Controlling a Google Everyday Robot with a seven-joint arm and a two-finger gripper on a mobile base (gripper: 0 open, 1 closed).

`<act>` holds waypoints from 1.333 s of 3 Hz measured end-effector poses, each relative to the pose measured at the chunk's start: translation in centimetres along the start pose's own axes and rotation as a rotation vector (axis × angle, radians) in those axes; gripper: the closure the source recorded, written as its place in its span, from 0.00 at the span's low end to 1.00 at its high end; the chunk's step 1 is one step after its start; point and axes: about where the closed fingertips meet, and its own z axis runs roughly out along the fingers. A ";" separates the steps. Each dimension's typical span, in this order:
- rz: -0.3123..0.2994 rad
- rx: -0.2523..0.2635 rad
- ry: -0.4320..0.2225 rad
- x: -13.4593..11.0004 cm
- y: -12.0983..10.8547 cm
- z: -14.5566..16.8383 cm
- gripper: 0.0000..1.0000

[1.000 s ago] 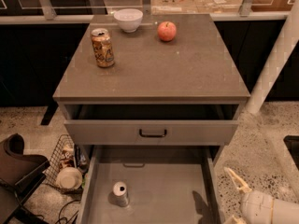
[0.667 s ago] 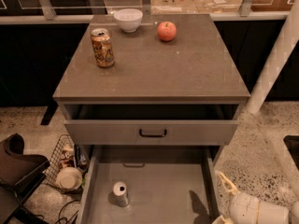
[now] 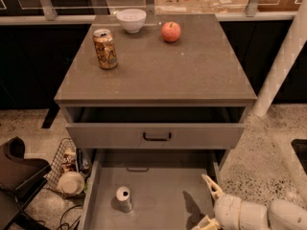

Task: Pick redbull can from middle drawer and place on counter

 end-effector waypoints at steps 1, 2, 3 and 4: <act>0.014 -0.064 -0.006 0.7 0.6 3.7 0.00; 0.020 -0.136 -0.010 1.0 1.3 7.6 0.00; -0.002 -0.199 -0.033 0.7 2.0 10.7 0.00; -0.026 -0.237 -0.065 0.0 2.8 13.2 0.00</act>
Offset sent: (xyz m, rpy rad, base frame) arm 0.0285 0.1014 -0.0611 0.0469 0.0992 0.1925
